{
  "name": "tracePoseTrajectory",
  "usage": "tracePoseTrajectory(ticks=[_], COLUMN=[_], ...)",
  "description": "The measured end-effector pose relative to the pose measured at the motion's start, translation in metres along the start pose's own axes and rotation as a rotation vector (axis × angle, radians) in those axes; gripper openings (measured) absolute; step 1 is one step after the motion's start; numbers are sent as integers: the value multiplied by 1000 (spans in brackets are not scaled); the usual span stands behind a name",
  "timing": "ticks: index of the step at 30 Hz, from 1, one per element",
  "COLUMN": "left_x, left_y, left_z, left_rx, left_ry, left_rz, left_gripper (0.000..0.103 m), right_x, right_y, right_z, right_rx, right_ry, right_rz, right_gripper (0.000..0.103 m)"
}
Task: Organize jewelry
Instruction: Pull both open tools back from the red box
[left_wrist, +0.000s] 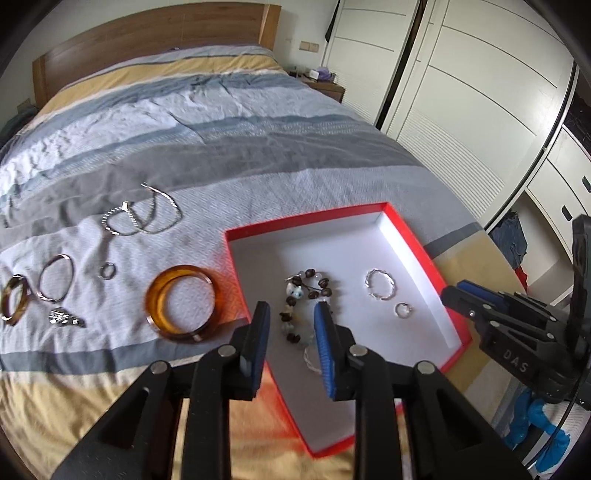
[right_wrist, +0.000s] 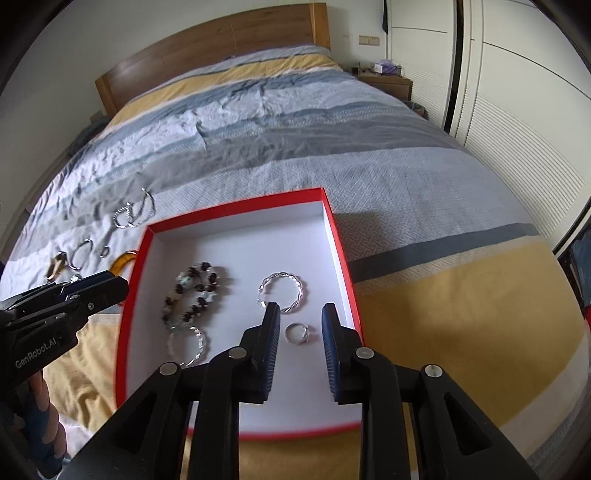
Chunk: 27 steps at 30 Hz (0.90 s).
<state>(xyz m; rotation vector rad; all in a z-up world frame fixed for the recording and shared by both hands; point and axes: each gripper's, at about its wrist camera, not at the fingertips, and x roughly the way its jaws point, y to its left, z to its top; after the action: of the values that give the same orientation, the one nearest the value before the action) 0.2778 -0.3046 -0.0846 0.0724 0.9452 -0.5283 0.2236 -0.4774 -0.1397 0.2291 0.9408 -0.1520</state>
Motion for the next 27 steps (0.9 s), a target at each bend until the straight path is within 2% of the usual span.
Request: tracePoseTrajectory(ticks=[5, 12, 18, 27], left_x=[-53, -104, -148, -209], left_y=[0, 9, 39, 98], left_z=[-12, -54, -97, -147], left_rx=[10, 2, -9, -107], left_ry=[-54, -62, -82, -89], left_rz=[49, 71, 117, 221], left_gripper=[25, 25, 25, 25], right_x=[-49, -108, -147, -185], right_y=[10, 23, 26, 50], right_z=[-13, -42, -64, -96], right_rx=[-3, -27, -16, -32], right_ry=[-41, -77, -104, -131], right_rz=[21, 38, 52, 95], right_gripper=[29, 34, 35, 36])
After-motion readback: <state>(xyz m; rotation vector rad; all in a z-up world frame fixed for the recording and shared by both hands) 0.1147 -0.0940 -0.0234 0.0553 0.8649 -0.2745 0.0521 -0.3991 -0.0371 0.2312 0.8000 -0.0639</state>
